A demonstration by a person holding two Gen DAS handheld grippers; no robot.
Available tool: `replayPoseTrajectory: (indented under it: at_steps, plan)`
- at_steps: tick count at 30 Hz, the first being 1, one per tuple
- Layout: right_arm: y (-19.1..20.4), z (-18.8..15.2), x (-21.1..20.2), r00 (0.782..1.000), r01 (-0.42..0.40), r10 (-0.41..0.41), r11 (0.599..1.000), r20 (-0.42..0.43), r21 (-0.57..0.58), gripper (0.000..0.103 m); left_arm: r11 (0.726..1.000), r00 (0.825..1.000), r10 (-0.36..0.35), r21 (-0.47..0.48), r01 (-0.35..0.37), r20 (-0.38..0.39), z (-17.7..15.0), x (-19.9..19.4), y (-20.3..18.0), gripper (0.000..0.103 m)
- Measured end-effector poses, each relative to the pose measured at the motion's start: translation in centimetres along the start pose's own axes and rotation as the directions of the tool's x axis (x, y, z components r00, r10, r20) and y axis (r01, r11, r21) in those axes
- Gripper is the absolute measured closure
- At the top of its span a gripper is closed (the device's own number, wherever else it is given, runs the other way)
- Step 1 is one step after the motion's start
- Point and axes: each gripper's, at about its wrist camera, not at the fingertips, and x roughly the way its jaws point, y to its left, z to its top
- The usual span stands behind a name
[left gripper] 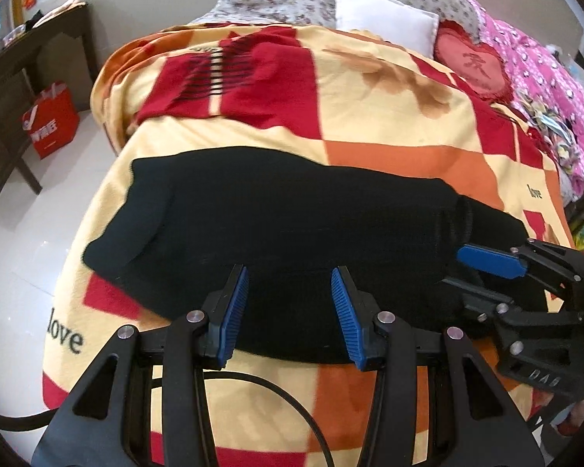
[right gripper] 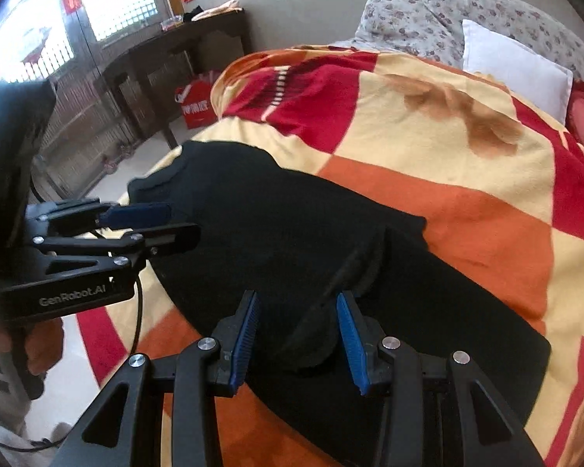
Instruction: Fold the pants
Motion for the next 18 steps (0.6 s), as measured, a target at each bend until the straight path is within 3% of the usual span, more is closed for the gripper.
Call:
replayPoseTrajectory:
  at_steps: [6,12,18]
  plan:
    - [-0.3,0.0,1.4,0.999,-0.041,0.041,0.999,-0.011,0.032,0.056,0.999,1.000,0.007,-0.042,-0.007,-0.008,-0.2,0.3,1.4,0.059]
    - [0.6,1.4,0.5,0.999,-0.043,0.044,0.999,-0.013,0.011,0.056,0.999,1.000,0.005,-0.049,-0.005,-0.001,-0.4,-0.3,2.1,0.059]
    - [1.2,3.1,0.3,0.999,0.038,-0.038,0.999,0.014,-0.031,0.056,0.996,1.000,-0.006,-0.091,0.006,0.000,-0.7,-0.8,3.7,0.059]
